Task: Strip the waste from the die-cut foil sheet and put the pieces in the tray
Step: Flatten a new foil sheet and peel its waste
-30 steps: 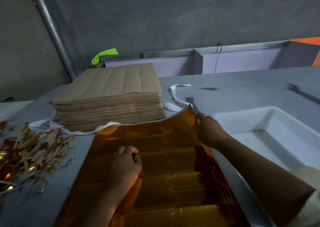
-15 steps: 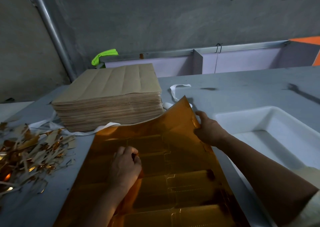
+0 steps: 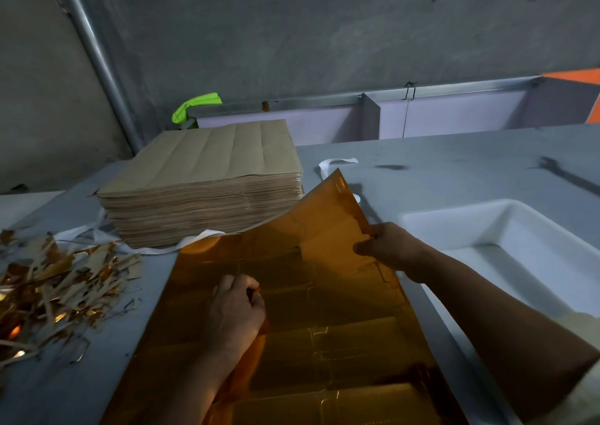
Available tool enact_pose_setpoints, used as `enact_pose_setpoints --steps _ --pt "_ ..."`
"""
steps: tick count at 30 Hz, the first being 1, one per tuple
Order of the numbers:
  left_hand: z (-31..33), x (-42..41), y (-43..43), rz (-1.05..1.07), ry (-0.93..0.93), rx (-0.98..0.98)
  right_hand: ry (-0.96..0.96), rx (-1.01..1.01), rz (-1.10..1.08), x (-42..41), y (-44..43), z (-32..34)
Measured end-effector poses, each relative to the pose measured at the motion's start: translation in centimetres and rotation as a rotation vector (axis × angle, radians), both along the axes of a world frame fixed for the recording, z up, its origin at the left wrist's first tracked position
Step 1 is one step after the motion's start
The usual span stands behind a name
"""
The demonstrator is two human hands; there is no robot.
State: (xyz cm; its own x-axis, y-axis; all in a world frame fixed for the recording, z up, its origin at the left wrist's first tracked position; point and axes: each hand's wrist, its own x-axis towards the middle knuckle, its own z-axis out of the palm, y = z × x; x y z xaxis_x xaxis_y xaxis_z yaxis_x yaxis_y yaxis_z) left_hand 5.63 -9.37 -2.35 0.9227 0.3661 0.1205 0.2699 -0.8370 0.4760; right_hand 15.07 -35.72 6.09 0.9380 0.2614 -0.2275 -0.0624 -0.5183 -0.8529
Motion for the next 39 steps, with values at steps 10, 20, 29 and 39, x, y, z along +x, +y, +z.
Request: enact_pose_setpoints --steps 10,20,29,39 --pt "0.0 0.0 -0.1 -0.011 -0.013 0.013 -0.015 0.13 -0.029 0.0 -0.2 0.1" --pt "-0.2 0.1 0.0 -0.002 -0.006 0.028 -0.008 0.179 -0.087 0.2 -0.3 0.0" --pt "-0.2 0.1 0.0 0.006 0.001 0.011 -0.008 0.155 -0.084 0.0 -0.1 0.0" --pt "0.9 0.4 0.1 0.016 0.063 -0.076 -0.024 0.215 -0.074 0.0 -0.3 0.0"
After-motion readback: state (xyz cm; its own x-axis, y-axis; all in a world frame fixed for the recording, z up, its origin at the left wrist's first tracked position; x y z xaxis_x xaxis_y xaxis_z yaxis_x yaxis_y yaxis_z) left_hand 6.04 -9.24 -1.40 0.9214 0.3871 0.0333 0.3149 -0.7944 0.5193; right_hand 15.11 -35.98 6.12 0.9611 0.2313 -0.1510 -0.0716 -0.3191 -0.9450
